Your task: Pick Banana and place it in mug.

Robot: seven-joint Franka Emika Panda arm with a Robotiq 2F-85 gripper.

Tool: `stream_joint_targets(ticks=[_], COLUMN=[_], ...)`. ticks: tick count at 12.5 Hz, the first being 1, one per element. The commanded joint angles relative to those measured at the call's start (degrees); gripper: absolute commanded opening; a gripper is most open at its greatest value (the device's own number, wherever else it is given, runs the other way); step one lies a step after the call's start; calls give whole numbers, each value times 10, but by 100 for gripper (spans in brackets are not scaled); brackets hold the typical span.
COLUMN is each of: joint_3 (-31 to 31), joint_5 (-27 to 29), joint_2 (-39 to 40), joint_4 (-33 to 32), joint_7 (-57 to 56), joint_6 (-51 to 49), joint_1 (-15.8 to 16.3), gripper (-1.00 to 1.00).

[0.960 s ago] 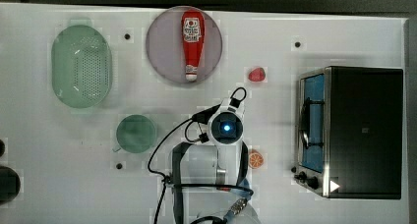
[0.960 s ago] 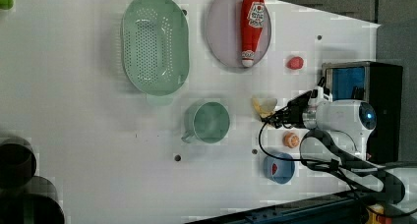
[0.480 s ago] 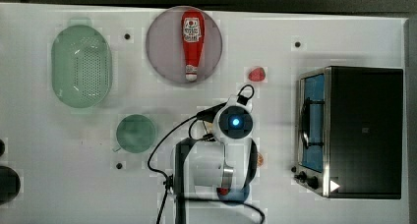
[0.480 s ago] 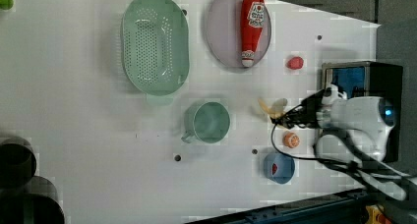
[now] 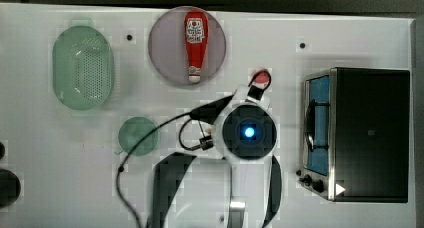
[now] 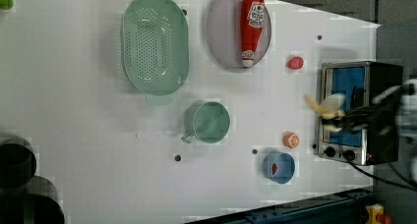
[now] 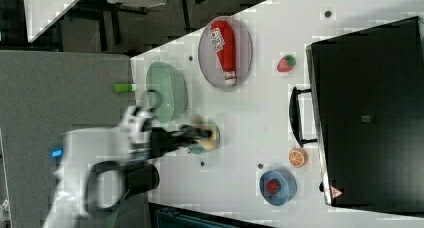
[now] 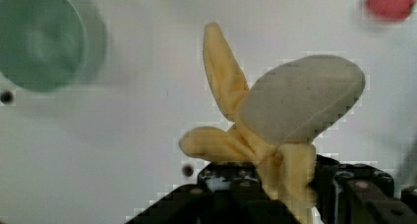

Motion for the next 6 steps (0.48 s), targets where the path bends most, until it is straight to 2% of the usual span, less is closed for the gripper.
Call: stream_joint_targets(ticks=[1,6], joint_3=[33,132], joint_5=[-7,40], joint_2=[9,11], joint_4=[7,7], joint_7=[86,241], joint_6=[-36,-36], joint_1=[17,34], gripper=[-36,-36])
